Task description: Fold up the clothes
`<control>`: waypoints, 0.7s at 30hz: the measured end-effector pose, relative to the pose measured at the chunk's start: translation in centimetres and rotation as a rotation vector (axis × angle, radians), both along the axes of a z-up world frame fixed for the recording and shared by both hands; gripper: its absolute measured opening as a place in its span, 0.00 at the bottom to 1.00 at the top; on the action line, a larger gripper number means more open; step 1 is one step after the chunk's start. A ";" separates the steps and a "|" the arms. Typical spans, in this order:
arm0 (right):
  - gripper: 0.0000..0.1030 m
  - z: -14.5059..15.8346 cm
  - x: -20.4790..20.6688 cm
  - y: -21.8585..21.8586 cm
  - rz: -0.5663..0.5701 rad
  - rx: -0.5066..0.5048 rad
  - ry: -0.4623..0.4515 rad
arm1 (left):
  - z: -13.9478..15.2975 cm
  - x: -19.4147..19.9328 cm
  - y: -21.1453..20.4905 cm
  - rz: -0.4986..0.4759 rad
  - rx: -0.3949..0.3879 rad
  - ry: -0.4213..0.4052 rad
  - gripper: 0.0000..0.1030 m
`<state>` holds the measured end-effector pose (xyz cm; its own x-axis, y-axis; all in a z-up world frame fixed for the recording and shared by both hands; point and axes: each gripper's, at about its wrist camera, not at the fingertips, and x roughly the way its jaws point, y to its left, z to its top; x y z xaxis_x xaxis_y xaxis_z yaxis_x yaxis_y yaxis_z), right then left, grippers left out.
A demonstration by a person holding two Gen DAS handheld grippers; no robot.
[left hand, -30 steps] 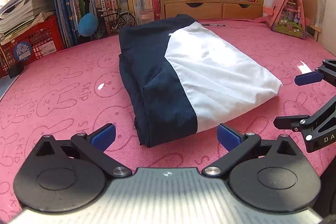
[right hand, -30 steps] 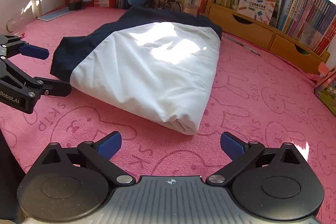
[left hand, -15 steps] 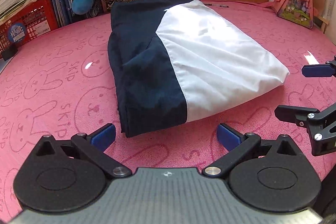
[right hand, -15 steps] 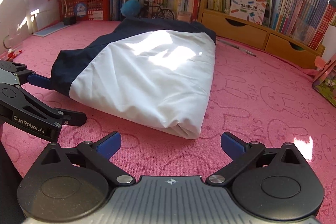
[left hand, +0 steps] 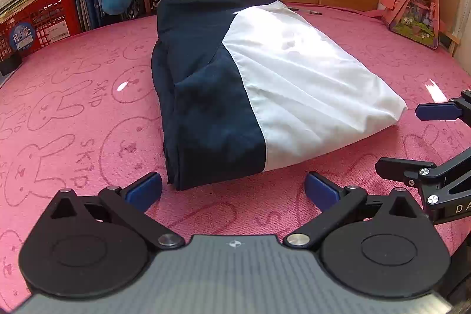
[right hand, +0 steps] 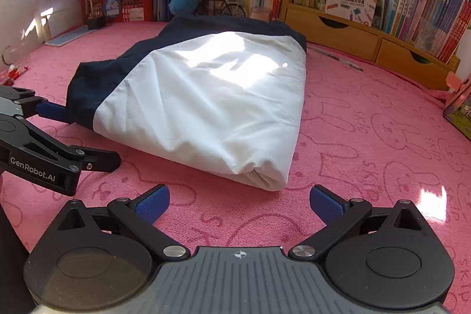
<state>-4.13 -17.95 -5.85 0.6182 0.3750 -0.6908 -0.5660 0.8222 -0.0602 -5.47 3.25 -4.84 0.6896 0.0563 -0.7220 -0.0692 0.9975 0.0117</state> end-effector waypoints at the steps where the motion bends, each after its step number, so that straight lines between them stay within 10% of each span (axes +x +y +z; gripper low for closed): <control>1: 1.00 0.0 0.1 0.0 -0.001 0.004 0.003 | 0.0 0.0 0.0 0.000 0.000 0.002 1.00; 13: 1.00 0.0 0.3 -0.6 -0.040 0.083 -0.005 | 0.4 0.2 0.3 0.027 -0.011 0.025 1.00; 18: 1.00 1.1 -0.1 -1.4 -0.025 0.169 -0.031 | 2.4 -1.2 -1.3 -0.004 0.139 -0.069 1.00; 21: 1.00 1.6 -0.2 -1.7 -0.008 0.190 -0.049 | 3.6 -1.4 -1.2 -0.071 0.096 -0.100 1.00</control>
<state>-4.34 -19.65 -4.26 0.6528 0.4906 -0.5771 -0.5597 0.8258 0.0690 -6.86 2.08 -1.28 0.7623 0.0698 -0.6434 -0.0037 0.9946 0.1036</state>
